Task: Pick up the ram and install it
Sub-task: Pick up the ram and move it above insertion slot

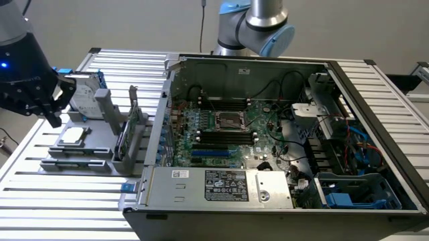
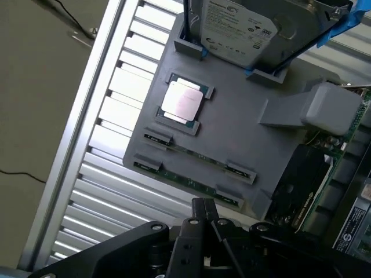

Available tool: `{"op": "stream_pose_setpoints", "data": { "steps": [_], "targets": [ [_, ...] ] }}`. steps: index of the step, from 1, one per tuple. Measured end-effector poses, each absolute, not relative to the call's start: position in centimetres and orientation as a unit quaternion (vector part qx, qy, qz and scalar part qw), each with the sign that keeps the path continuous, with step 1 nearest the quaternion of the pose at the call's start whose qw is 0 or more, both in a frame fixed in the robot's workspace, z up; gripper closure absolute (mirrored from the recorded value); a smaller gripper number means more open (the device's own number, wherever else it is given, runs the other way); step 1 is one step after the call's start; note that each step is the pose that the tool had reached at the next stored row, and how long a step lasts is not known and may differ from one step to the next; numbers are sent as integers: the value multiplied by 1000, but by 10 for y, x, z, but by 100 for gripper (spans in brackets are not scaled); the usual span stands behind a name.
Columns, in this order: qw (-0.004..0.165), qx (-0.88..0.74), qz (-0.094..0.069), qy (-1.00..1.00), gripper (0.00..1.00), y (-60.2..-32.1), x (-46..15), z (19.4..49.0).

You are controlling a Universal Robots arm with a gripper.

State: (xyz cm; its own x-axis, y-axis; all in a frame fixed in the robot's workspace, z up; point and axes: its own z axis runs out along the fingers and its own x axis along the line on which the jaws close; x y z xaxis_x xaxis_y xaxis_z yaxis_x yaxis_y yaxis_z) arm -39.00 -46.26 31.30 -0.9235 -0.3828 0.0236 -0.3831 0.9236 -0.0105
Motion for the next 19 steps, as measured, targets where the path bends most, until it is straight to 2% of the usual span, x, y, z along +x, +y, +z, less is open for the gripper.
{"op": "stream_pose_setpoints", "data": {
  "steps": [19],
  "targets": [
    [9, 361, 9, -933, 89, -463, -390, 295]
  ]
}}
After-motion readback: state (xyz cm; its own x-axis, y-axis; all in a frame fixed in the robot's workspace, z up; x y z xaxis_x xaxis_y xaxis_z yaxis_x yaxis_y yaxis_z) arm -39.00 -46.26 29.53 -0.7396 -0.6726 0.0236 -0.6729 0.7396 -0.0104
